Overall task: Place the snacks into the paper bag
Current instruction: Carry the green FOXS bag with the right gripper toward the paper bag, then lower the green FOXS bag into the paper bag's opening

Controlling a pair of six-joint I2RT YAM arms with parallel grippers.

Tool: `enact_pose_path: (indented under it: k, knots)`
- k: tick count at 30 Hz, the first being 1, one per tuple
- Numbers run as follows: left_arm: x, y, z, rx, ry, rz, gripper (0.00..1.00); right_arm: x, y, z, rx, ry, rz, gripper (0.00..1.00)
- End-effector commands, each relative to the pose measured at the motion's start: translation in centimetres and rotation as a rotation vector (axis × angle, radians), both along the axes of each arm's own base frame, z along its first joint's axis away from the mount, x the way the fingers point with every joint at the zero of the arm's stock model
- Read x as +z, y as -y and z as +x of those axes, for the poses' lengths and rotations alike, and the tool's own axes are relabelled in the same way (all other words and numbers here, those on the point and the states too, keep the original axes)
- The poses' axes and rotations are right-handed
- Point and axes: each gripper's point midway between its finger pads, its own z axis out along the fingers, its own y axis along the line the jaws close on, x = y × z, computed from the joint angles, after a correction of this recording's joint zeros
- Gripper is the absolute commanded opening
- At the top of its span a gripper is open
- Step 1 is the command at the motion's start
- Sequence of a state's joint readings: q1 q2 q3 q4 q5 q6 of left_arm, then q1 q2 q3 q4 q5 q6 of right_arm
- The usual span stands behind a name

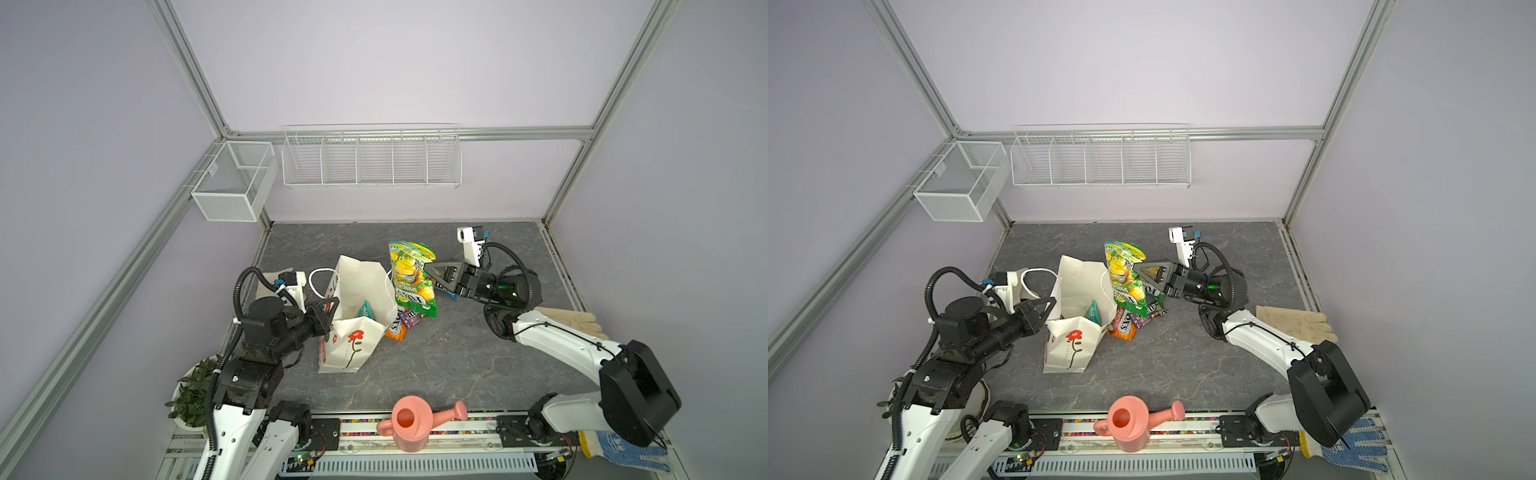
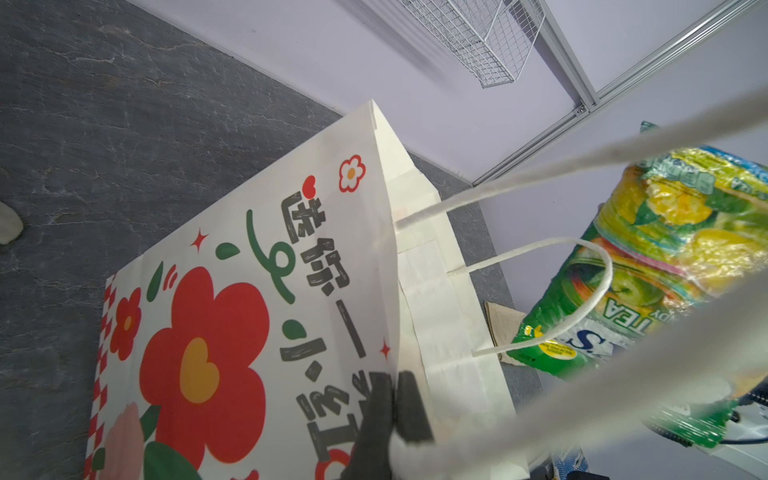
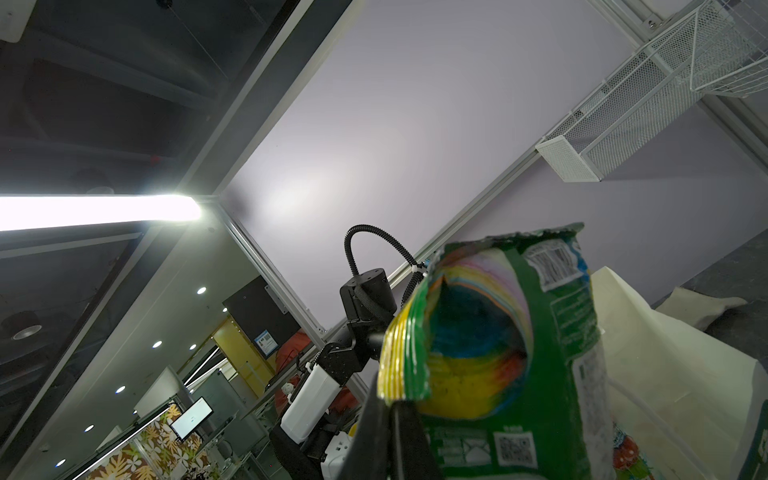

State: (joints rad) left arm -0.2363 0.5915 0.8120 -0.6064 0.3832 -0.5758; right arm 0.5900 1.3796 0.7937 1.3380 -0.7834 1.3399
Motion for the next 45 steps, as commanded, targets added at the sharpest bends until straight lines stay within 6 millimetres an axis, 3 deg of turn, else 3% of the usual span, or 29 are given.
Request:
enact_pose_path:
  k: [1,8,23,45]
  knots:
    - [-0.4,0.2,-0.1,-0.008,-0.005,-0.005,0.0,3.3,0.5,-1.6,0.031,0.089,0.083,0.06]
    - [-0.5,0.2,-0.2,-0.009,-0.006,-0.004,0.0,4.7,-0.3,-2.1,0.057,0.117,0.102,0.06]
    - [-0.6,0.1,-0.4,-0.01,-0.007,-0.003,0.0,5.4,-1.8,-2.3,0.097,0.128,0.112,0.06]
    - [-0.6,0.0,-0.6,-0.009,-0.005,0.0,0.0,0.7,-5.0,0.0,0.034,0.026,-0.06,0.07]
